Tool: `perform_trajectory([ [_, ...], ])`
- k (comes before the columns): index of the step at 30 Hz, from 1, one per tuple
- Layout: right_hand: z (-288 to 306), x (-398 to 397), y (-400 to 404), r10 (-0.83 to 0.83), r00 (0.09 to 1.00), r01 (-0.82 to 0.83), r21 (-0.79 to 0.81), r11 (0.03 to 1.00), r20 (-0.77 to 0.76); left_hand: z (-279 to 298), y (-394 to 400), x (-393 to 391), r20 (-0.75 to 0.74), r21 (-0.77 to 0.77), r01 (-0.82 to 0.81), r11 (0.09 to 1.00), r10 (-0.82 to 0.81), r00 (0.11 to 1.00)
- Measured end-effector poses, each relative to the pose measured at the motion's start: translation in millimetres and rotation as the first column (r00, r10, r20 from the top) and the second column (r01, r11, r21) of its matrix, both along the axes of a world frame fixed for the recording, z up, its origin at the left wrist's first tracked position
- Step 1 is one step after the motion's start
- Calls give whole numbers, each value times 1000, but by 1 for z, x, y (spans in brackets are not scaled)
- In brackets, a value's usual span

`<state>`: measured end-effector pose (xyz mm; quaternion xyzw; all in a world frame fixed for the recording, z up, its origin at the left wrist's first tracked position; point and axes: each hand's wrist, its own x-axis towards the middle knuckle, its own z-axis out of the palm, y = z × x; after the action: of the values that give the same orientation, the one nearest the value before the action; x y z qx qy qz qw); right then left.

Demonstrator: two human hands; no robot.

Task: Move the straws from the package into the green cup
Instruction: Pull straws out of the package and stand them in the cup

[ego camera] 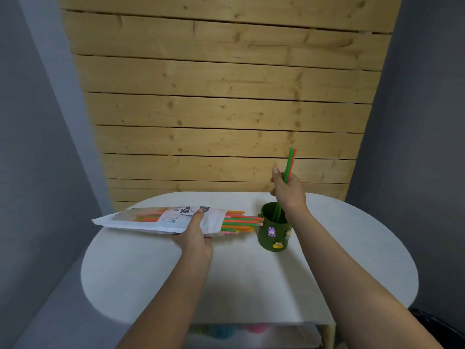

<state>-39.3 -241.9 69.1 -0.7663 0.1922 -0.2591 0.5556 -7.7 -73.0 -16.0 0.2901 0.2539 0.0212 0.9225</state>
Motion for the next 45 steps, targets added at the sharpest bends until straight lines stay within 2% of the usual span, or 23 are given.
perform_trajectory([
  [5,3,-2,-4,-29,998,32,-46,998,56,4,-2,-2,3,7,-13,1000,13,1000],
  [9,10,-21,-4,-31,984,42,-58,997,175,3,-2,-1,11,2,1,1000,-1,1000],
  [14,32,-53,2,37,934,4,-116,993,355,4,-2,0,69,-16,56,998,-55,996],
  [17,44,-72,7,106,905,-15,-217,976,412,10,-1,-5,127,-12,77,997,-75,989],
  [23,47,-96,28,219,870,38,-503,864,442,15,9,-9,134,-33,78,996,-73,988],
  [27,34,-94,47,286,853,37,-598,801,436,18,19,-12,141,-24,68,997,-64,988],
  [30,24,-88,54,327,836,95,-704,704,440,19,23,-13,143,-15,69,998,-66,987],
  [36,18,-81,59,366,827,163,-806,569,427,18,30,-10,150,-12,75,997,-72,986],
  [41,8,-80,70,414,822,99,-814,572,390,16,38,-3,148,-45,63,997,-55,987],
  [43,3,-79,73,391,850,74,-815,575,353,15,42,-2,141,-49,47,998,-40,989],
  [45,-2,-78,76,313,911,-3,-755,656,269,15,46,-2,126,-45,33,998,-27,992],
])
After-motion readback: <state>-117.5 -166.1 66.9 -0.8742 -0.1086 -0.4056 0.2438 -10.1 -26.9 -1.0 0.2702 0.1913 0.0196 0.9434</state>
